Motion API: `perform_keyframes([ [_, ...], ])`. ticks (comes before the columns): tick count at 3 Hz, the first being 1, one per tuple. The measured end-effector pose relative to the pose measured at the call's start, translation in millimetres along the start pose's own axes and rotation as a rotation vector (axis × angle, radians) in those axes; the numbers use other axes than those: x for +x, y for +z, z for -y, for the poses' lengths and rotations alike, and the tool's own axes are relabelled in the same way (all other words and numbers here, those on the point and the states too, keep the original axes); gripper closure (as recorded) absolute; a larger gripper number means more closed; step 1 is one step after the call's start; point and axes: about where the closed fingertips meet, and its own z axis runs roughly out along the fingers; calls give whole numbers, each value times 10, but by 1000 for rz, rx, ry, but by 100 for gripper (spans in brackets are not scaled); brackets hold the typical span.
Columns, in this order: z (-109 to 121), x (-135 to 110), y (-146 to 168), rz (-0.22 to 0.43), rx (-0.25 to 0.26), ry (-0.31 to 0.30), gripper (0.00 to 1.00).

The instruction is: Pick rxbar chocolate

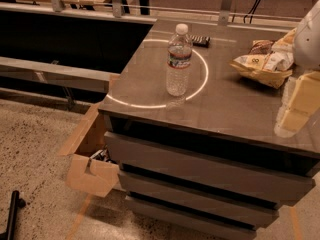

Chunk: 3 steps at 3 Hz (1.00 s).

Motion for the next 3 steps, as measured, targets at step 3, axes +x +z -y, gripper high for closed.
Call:
perform_keyframes([
  [3,911,261,268,133,43,38,0],
])
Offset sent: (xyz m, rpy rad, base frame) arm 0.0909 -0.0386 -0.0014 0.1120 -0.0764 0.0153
